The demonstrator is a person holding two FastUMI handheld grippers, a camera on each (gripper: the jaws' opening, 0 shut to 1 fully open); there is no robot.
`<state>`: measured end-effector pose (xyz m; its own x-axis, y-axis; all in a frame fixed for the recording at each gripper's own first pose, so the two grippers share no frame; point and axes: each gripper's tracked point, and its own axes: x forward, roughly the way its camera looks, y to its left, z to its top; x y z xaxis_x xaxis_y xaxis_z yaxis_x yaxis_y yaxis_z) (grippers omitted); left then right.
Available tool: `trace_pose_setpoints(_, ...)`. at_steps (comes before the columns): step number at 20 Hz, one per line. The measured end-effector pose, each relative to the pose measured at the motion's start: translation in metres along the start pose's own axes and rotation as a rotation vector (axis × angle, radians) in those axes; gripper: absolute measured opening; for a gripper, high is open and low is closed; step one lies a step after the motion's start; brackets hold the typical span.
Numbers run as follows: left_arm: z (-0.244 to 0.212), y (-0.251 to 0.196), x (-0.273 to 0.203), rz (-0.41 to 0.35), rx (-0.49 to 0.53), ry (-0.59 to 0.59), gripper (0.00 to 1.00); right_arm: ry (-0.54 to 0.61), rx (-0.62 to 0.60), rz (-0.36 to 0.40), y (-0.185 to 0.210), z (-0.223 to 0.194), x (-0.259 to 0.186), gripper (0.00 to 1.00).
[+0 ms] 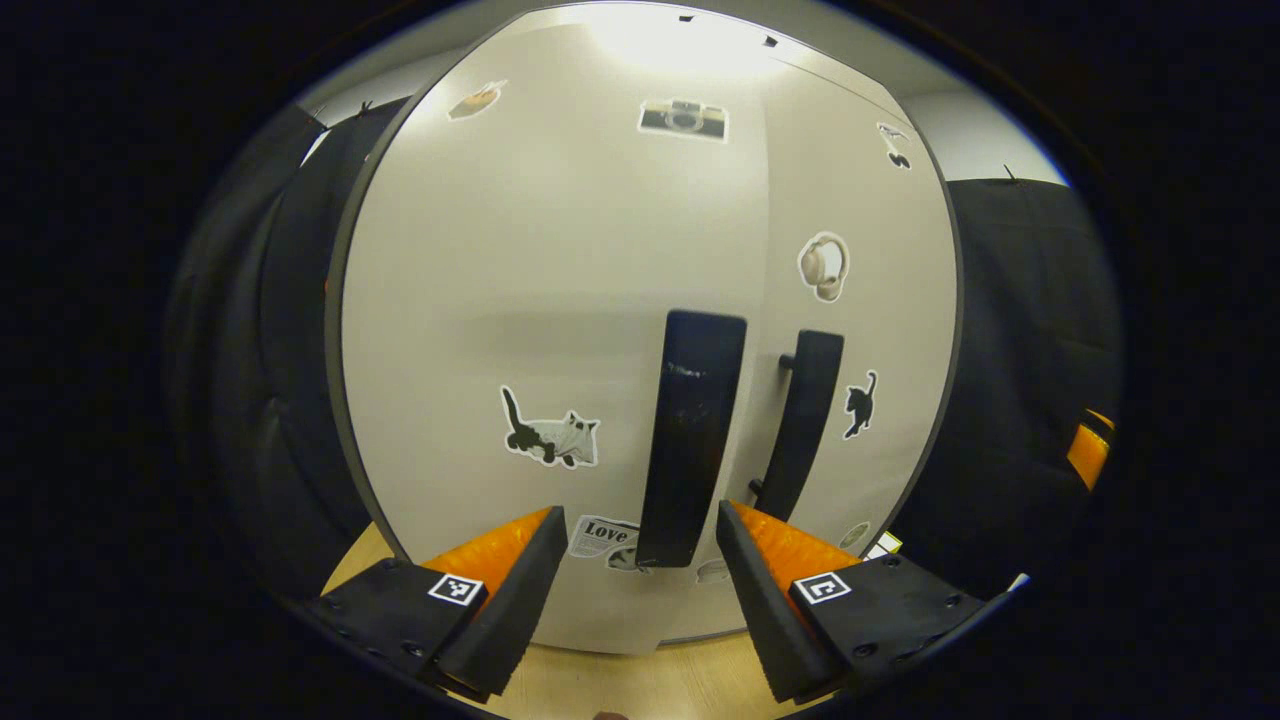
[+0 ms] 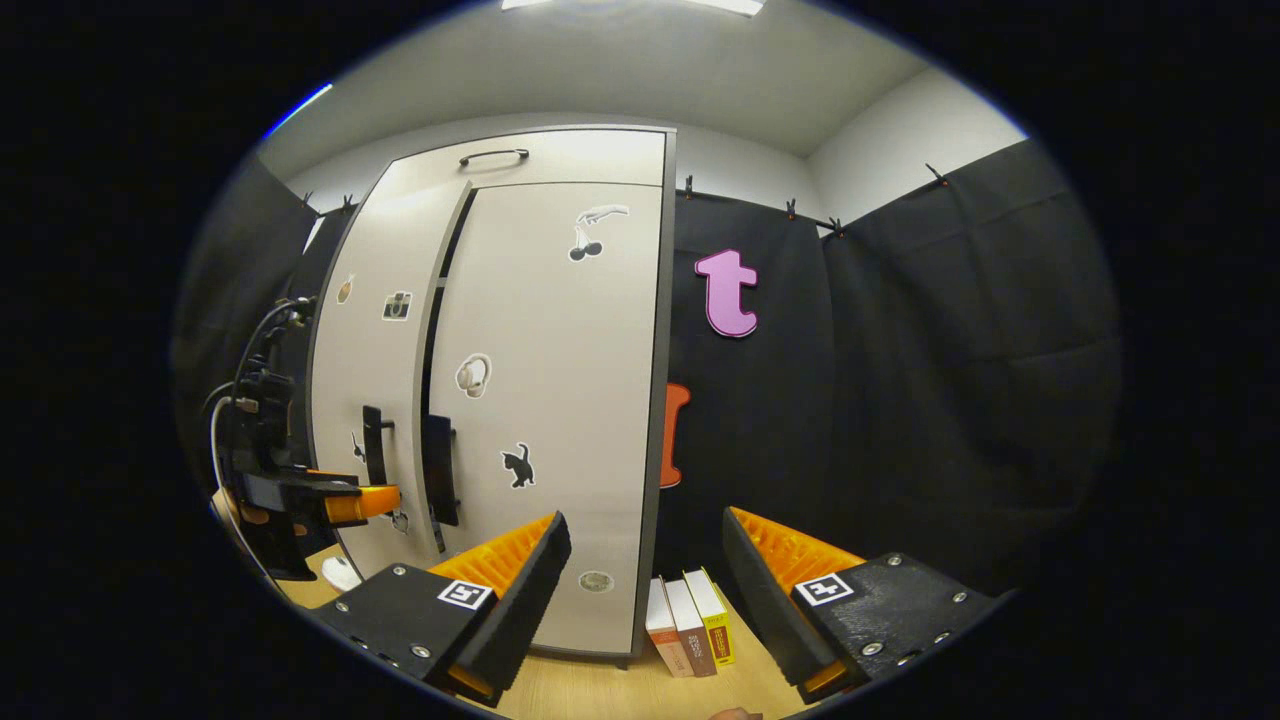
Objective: Grab one shoe with the right hand and put it into the shoe cabinet, grab the other shoe with the left hand and put it into the shoe cabinet; then close the right door with the right hand and the left door with the left hand.
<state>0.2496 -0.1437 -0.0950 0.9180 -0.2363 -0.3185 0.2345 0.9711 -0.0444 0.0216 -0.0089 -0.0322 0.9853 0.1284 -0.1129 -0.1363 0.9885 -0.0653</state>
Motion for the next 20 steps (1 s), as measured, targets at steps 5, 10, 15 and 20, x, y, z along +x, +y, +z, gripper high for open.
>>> trace_pose_setpoints(5,0.069,0.022,-0.071,0.046,0.045,-0.106,0.96,-0.056,0.0,0.047,0.007,0.036,-0.002,0.94)
trace_pose_setpoints(10,0.127,0.07,-0.143,0.134,0.071,-0.212,0.96,-0.104,0.019,0.075,0.015,0.067,-0.018,0.97)
trace_pose_setpoints(15,0.153,0.12,-0.203,0.257,0.082,-0.264,0.96,-0.148,0.015,0.098,0.024,0.097,-0.04,0.94)
trace_pose_setpoints(20,0.168,0.17,-0.254,0.313,0.071,-0.303,0.97,-0.166,0.01,0.097,0.026,0.113,-0.062,0.94)
